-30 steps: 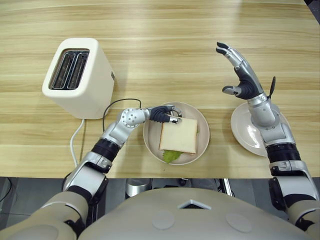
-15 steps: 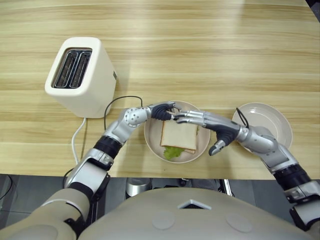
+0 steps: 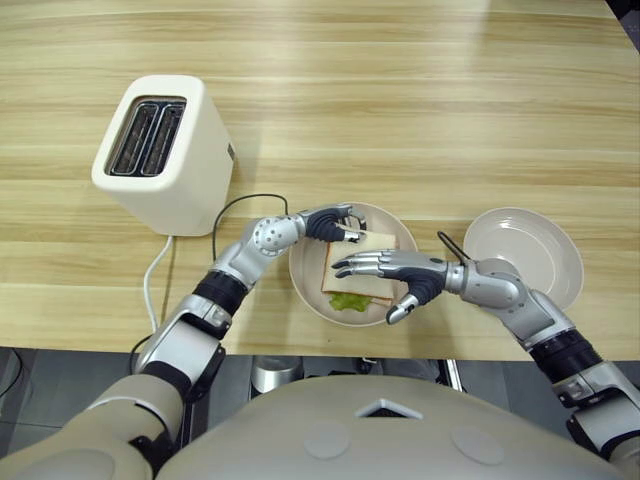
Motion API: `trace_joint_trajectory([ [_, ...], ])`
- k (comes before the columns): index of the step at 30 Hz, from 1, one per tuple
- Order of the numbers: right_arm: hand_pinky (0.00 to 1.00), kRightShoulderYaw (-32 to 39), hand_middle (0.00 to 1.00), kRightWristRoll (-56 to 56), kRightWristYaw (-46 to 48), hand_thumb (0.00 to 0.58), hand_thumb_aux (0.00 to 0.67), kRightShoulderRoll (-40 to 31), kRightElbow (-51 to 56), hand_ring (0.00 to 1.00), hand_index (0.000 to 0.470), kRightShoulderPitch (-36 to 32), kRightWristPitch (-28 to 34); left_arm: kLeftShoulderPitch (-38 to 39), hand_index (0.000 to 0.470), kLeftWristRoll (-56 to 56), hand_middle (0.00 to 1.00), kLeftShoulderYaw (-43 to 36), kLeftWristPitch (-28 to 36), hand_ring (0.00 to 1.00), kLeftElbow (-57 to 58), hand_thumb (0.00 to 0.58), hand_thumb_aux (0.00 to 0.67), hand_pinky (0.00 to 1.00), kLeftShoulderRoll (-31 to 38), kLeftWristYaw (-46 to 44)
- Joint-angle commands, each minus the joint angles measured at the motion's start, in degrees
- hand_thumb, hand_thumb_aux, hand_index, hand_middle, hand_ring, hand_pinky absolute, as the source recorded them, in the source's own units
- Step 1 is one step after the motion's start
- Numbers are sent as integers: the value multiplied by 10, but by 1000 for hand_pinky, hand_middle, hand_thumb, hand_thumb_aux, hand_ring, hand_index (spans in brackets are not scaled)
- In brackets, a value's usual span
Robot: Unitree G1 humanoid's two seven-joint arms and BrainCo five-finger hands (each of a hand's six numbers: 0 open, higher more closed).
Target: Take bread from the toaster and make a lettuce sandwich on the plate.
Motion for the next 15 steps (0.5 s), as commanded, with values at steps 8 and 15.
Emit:
trace_joint_trajectory([
  [8, 0, 33, 0, -46, 79, 0, 0, -41, 10, 0, 0, 45, 115, -7, 0, 30, 1000, 34, 1, 1000, -70, 0, 0, 1000, 8, 82],
  [15, 0, 18, 0, -77, 35, 0, 0, -29, 15, 0, 0, 27, 124, -1, 0, 210, 0, 66, 122, 0, -120, 0, 0, 0, 25, 352],
])
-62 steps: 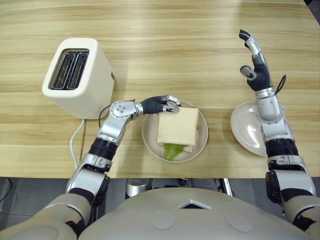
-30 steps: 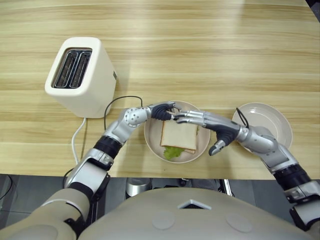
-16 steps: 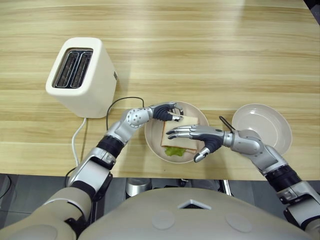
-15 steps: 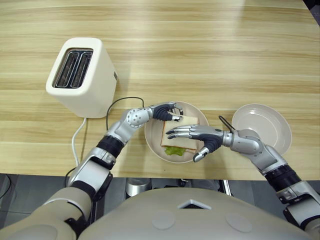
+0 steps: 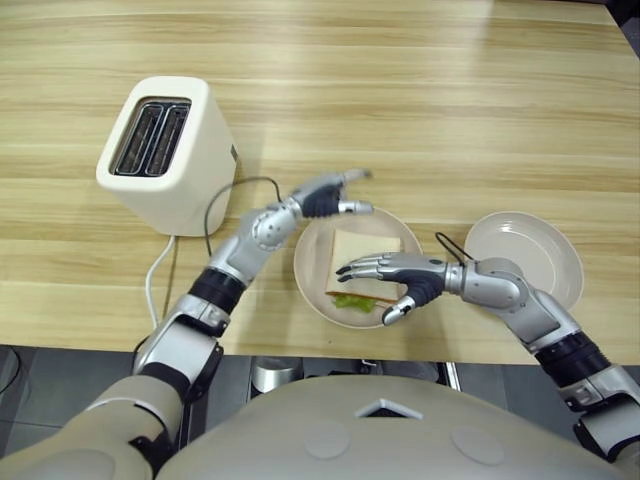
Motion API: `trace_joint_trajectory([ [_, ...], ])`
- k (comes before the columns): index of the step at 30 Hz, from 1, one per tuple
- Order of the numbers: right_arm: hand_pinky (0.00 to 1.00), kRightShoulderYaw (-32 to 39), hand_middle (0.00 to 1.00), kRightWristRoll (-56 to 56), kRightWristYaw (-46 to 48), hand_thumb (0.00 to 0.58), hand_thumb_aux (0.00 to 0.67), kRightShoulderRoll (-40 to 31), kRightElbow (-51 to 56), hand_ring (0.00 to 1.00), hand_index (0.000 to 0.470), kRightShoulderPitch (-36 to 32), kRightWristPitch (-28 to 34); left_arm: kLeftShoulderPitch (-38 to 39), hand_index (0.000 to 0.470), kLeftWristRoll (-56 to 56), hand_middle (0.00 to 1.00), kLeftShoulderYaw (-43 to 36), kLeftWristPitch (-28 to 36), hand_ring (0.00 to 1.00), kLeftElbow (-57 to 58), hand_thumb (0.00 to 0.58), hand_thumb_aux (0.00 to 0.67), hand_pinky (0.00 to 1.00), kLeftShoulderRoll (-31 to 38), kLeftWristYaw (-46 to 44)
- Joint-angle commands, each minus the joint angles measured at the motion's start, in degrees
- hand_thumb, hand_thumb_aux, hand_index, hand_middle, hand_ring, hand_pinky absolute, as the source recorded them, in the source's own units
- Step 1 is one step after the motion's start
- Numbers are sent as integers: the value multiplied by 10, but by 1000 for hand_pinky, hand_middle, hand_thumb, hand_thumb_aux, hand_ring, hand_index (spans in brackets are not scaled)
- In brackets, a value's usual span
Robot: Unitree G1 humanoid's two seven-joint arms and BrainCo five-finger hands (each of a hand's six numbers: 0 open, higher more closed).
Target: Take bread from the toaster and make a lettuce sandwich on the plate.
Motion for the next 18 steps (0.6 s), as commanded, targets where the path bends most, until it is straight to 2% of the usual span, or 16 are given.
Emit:
trace_joint_trajectory([
  [1, 0, 8, 0, -70, -5, 0, 0, -4, 72, 0, 0, 6, 50, 18, 0, 116, 0, 14, 91, 0, -41, 0, 0, 0, 21, 145],
  [4, 0, -8, 0, -66, -24, 0, 0, 1, 70, 0, 0, -7, 44, 45, 0, 159, 0, 9, 122, 0, -77, 0, 0, 0, 34, 182],
  [8, 0, -43, 0, 22, -11, 0, 0, 3, 28, 0, 0, -15, 37, 92, 0, 132, 0, 18, 104, 0, -139, 0, 0, 0, 39, 166],
  [9, 0, -50, 0, 50, -3, 108, 66, 2, 13, 0, 45, -13, 42, 102, 45, 124, 0, 20, 99, 0, -153, 108, 66, 0, 42, 156],
  [10, 0, -58, 0, 89, 11, 271, 181, 0, -9, 0, 124, -8, 52, 116, 175, 101, 1000, 21, 91, 1000, -170, 357, 255, 1000, 44, 132],
  [11, 757, -70, 757, 154, 29, 478, 389, -2, -42, 757, 267, 0, 73, 138, 332, 77, 1000, 23, 85, 1000, -203, 535, 483, 1000, 46, 107],
  [12, 757, -78, 757, 201, 42, 478, 389, -3, -66, 757, 267, 5, 90, 154, 332, 61, 1000, 25, 82, 1000, -228, 535, 483, 1000, 48, 89],
  [13, 1000, -91, 1000, 264, 60, 574, 602, -7, -100, 1000, 413, 14, 114, 179, 460, 24, 1000, 26, 75, 1000, -264, 580, 670, 1000, 51, 55],
  [14, 1000, -100, 1000, 305, 73, 574, 602, -10, -123, 1000, 413, 21, 133, 196, 460, 1, 1000, 27, 72, 1000, -288, 580, 670, 1000, 54, 31],
  [15, 1000, -109, 1000, 352, 86, 580, 670, -14, -147, 1000, 460, 28, 157, 215, 460, -29, 1000, 31, 69, 1000, -316, 580, 670, 1000, 57, 6],
  [18, 1000, -135, 1000, 483, 127, 580, 670, -25, -199, 1000, 460, 53, 230, 277, 460, -152, 1000, 38, 53, 1000, -414, 580, 670, 1000, 90, -88],
])
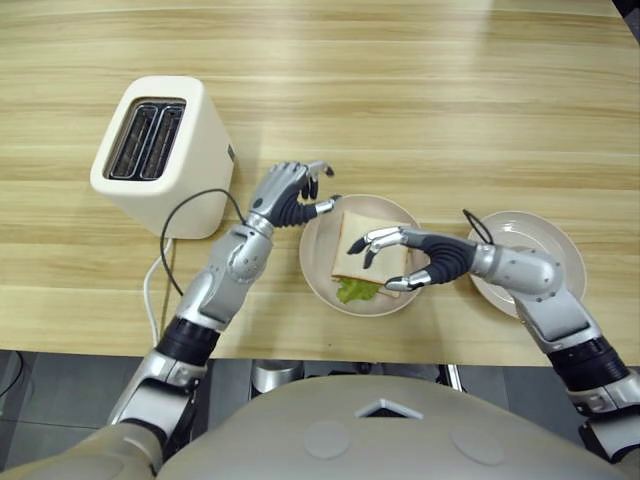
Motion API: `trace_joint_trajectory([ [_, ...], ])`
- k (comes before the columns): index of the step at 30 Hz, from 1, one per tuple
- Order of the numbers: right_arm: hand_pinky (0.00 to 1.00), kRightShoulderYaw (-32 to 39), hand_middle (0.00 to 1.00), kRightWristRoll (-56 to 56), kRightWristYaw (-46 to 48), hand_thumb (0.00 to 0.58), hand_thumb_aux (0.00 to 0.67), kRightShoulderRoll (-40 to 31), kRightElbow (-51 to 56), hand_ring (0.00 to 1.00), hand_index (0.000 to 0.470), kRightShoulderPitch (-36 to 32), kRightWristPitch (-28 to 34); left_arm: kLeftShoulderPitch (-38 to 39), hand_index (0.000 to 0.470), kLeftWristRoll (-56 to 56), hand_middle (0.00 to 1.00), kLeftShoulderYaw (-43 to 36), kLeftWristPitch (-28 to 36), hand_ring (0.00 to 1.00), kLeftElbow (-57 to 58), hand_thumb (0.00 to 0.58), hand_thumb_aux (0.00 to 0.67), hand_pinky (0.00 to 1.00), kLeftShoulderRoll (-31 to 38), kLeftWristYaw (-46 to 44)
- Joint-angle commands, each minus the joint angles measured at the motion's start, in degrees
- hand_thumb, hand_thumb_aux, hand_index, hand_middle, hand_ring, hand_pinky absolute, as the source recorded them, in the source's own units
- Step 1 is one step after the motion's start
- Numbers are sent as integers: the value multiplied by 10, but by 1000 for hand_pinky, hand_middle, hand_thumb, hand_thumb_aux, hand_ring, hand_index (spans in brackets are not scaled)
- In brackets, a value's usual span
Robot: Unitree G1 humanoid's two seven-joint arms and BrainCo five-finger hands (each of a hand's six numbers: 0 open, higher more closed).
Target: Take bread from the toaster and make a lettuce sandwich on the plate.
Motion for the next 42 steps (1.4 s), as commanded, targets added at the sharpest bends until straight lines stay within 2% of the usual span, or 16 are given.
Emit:
trace_joint_trajectory([
  [1, 1000, -38, 1000, 170, 59, 580, 670, -14, -61, 1000, 460, 31, 102, 75, 460, -174, 1000, 13, -18, 1000, -130, 580, 670, 1000, 50, -133],
  [6, 1000, -76, 1000, 267, 139, 580, 670, -36, -54, 1000, 460, 75, 189, 144, 460, -366, 1000, 23, 13, 1000, -208, 580, 670, 1000, 112, -269],
  [9, 1000, -71, 1000, 229, 198, 580, 670, -72, -30, 1000, 460, 116, 205, 186, 460, -439, 1000, 16, 30, 1000, -214, 580, 670, 1000, 162, -354],
  [12, 1000, -38, 1000, 116, 211, 580, 670, -93, -4, 1000, 460, 139, 175, 198, 460, -414, 1000, -7, 32, 1000, -182, 580, 670, 1000, 197, -403],
  [16, 1000, 15, 1000, -60, 183, 580, 670, -92, 51, 1000, 460, 134, 113, 179, 460, -288, 1000, -61, 11, 1000, -111, 580, 670, 1000, 220, -421],
  [19, 1000, 33, 1000, -151, 140, 580, 670, -69, 94, 1000, 460, 114, 71, 140, 460, -161, 1000, -92, 0, 1000, -53, 580, 670, 1000, 215, -389],
  [22, 1000, 42, 1000, -262, 58, 580, 670, -38, 138, 1000, 460, 72, 30, 85, 460, 0, 1000, -125, -8, 1000, 21, 580, 670, 1000, 194, -305],
  [26, 1000, 56, 1000, -348, -4, 580, 670, -16, 178, 1000, 460, 31, -28, 48, 460, 106, 1000, -153, -4, 1000, 76, 580, 670, 1000, 147, -217],
  [34, 1000, 87, 1000, -451, -98, 580, 670, 47, 306, 1000, 460, -88, -93, -3, 460, 149, 1000, -133, 13, 1000, 140, 580, 670, 1000, 70, -113],
  [42, 1000, 101, 1000, -467, -156, 580, 670, 139, 601, 1000, 460, -294, -139, -113, 460, 126, 1000, -97, 47, 1000, 308, 580, 670, 1000, 11, -40],
])
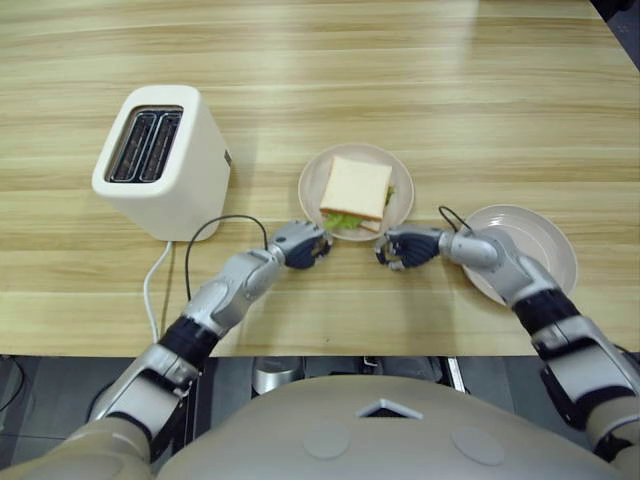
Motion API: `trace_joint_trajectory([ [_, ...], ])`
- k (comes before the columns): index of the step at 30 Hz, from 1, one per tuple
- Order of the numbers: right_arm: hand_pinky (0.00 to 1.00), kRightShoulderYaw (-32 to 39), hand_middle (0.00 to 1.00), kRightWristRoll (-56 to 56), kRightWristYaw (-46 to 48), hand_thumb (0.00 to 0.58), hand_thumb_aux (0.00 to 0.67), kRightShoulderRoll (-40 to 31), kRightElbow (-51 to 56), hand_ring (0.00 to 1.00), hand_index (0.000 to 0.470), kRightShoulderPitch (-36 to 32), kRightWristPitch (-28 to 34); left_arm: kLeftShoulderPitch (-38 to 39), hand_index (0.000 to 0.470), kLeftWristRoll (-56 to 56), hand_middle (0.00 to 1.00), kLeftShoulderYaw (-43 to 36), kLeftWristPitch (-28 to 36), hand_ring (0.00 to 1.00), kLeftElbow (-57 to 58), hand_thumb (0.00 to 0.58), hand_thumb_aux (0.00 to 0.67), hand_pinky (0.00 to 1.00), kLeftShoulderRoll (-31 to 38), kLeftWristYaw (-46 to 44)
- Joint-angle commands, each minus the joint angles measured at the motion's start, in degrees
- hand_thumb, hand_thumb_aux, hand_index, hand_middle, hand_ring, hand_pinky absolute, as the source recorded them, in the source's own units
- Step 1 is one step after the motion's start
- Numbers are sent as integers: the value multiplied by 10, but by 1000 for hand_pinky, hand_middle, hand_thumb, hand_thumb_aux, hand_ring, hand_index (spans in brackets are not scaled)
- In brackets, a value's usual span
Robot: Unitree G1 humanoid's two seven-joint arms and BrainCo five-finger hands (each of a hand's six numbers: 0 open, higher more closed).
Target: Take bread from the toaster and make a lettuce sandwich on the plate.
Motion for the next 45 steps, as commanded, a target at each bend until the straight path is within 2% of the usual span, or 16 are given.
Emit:
trace_joint_trajectory([
  [1, 1000, 3, 1000, -1, -22, 580, 670, 42, 143, 1000, 460, -76, -15, -42, 460, -12, 1000, 14, 17, 1000, 110, 580, 670, 1000, -23, 26],
  [5, 1000, 3, 1000, -11, -57, 580, 670, 83, 280, 1000, 460, -150, -14, -121, 460, -26, 1000, 21, 1, 1000, 242, 580, 670, 1000, -57, 65],
  [10, 1000, -9, 1000, 0, -78, 580, 670, 114, 347, 1000, 460, -181, -16, -198, 460, -49, 1000, 28, -30, 1000, 375, 580, 670, 1000, -86, 118],
  [15, 1000, -26, 1000, 13, -95, 580, 670, 121, 359, 1000, 460, -181, -48, -217, 460, -68, 1000, 42, -60, 1000, 410, 580, 670, 1000, -94, 171],
  [17, 1000, -38, 1000, 26, -99, 580, 670, 115, 349, 1000, 460, -173, -80, -213, 455, -78, 1000, 53, -79, 1000, 394, 580, 662, 1000, -89, 202],
  [18, 1000, -58, 1000, 58, -78, 559, 544, 114, 336, 1000, 373, -161, -105, -201, 355, -87, 1000, 61, -95, 1000, 366, 550, 518, 1000, -84, 208],
  [19, 820, -85, 820, 104, -43, 307, 210, 115, 316, 820, 144, -145, -129, -183, 233, -102, 1000, 70, -115, 1000, 328, 438, 339, 1000, -78, 206],
  [20, 0, -104, 0, 137, -17, 0, 0, 116, 301, 0, 0, -134, -145, -170, 0, -112, 0, 76, -129, 0, 301, 0, 0, 0, -74, 202],
  [22, 0, -146, 0, 267, 82, 0, 0, 119, 204, 0, 0, -76, -146, -116, 0, -161, 0, 97, -164, 0, 198, 0, 0, 0, -62, 166],
  [24, 0, -172, 0, 393, 155, 0, 0, 122, 72, 0, 0, -10, -102, -57, 0, -229, 0, 115, -183, 0, 89, 0, 0, 0, -54, 110],
  [27, 0, -199, 0, 529, 181, 0, 0, 132, -106, 0, 0, 63, -21, 16, 0, -367, 0, 138, -176, 0, -57, 0, 0, 0, -59, 30],
  [29, 0, -222, 0, 583, 162, 0, 0, 156, -174, 0, 0, 78, 19, 41, 0, -431, 0, 154, -161, 0, -116, 0, 0, 0, -71, 0],
  [33, 0, -282, 0, 549, 58, 0, 0, 231, -139, 0, 0, 38, -36, 43, 0, -477, 0, 179, -155, 0, -132, 0, 0, 0, -100, -16],
  [38, 0, -338, 0, 528, -9, 0, 0, 298, -49, 0, 0, 0, -114, 48, 0, -500, 0, 219, -167, 0, -113, 0, 0, 0, -147, -2],
  [45, 0, -351, 0, 384, -94, 0, 0, 297, 39, 0, 0, -10, -249, 44, 0, -484, 0, 261, -210, 0, -86, 0, 0, 0, -182, 20],
])
